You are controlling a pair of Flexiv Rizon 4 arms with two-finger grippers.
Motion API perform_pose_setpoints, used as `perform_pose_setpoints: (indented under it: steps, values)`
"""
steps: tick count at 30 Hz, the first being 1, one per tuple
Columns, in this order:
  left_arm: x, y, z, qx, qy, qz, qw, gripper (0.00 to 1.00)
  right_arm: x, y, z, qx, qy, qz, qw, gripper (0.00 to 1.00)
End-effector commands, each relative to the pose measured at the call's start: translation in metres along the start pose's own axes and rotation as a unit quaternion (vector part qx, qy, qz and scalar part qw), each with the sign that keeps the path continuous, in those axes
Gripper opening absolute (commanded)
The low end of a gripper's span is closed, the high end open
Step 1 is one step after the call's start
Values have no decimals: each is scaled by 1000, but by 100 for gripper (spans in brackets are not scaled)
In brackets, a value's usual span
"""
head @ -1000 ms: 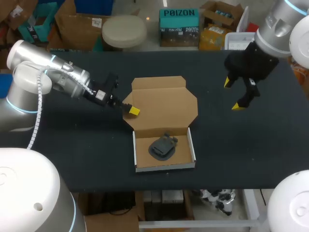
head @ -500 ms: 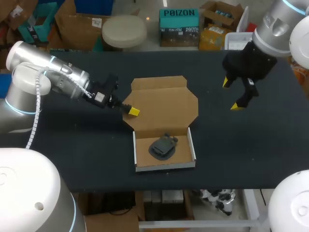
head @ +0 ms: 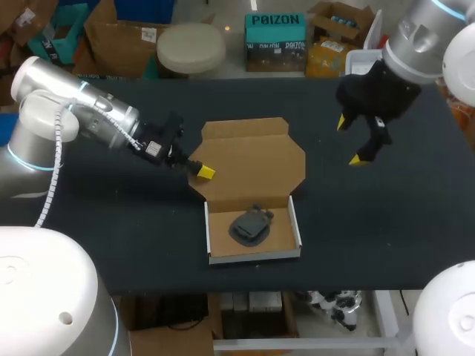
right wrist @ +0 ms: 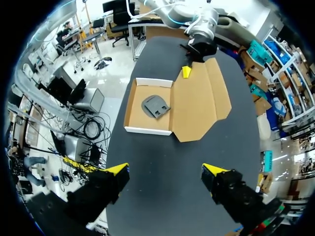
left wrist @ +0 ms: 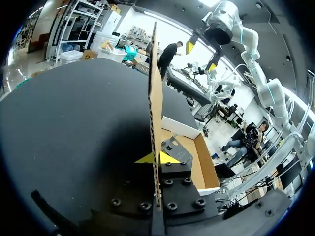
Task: Assemble the packaging by folding the flat box into shape, placing the metal phone stand inside, and closing the box properly
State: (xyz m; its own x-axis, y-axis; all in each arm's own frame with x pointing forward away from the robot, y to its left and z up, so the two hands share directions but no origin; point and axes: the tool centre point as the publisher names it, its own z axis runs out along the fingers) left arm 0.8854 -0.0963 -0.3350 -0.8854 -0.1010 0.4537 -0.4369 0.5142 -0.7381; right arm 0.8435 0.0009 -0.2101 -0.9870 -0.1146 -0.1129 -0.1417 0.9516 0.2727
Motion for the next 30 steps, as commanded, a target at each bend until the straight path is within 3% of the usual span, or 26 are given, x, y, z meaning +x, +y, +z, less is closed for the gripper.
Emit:
perform_pose_setpoints:
  steps: [1,16,30]
  values:
    - [-1,2,2,-1,1,0,1000,0,-9,11,-3,9,6,0,1000,100]
    - [-1,2,2,-1,1,0,1000,0,-32,47,-15,28,-1,-8,1000,100]
    - [24,2,4,-9,-71,94,993,0,-35,58,-14,33,1,-19,999,100]
